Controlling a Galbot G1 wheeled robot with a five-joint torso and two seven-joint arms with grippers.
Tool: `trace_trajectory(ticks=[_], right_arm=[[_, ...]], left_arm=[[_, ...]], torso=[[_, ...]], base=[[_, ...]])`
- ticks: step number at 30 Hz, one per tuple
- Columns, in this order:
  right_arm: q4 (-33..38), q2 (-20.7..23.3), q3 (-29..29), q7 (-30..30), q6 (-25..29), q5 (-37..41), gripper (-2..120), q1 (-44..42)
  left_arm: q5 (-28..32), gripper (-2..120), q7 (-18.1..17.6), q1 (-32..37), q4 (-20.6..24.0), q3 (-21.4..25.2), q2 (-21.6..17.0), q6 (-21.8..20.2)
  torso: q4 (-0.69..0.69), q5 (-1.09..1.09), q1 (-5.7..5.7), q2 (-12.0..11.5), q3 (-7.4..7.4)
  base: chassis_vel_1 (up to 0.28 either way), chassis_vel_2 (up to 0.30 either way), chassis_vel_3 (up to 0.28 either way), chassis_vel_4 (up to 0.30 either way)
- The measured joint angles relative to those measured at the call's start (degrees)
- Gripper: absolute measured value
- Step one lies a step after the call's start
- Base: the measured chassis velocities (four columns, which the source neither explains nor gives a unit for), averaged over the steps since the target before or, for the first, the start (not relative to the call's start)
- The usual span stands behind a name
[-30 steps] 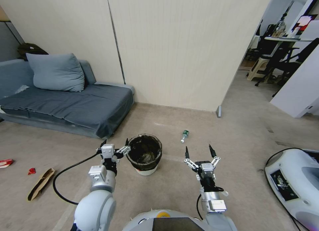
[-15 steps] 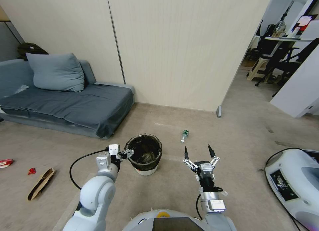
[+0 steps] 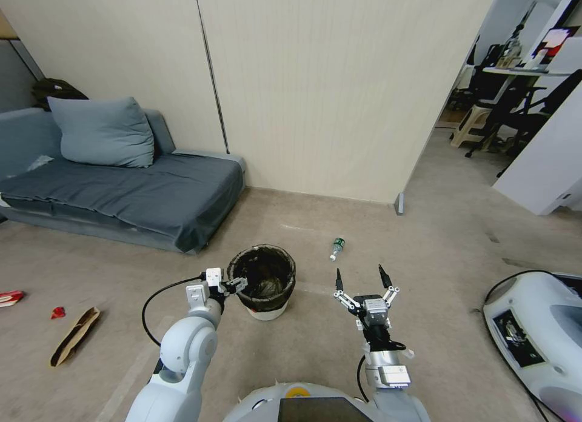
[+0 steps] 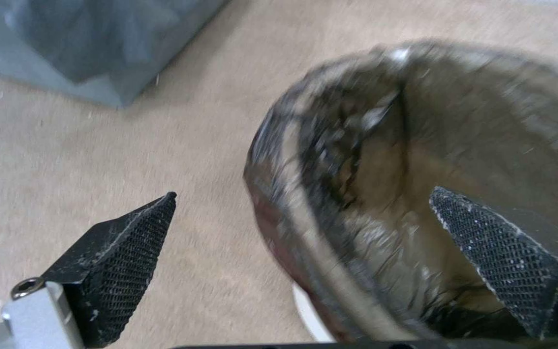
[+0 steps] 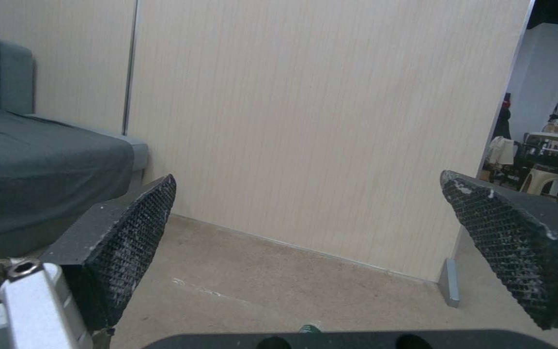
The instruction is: Pick up the trash bin, then pick up the garbage from the floor and place it into the trash bin.
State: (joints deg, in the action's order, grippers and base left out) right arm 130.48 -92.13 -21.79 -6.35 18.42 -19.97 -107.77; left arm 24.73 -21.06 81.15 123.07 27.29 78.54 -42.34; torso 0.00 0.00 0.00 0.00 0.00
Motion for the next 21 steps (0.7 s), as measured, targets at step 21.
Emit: trace_trajectory(ticks=[21], right_arm=[[-0.5,0.0,0.1,0.2,0.7,-0.5,100,-0.1]], left_arm=[[2.9,98,-0.8,-5.2,-8.7,0.2,1.4,0.2]], torso=[[0.00,0.00,0.00,0.0,0.00]], base=[[0.000,0.000,0.000,0.000]])
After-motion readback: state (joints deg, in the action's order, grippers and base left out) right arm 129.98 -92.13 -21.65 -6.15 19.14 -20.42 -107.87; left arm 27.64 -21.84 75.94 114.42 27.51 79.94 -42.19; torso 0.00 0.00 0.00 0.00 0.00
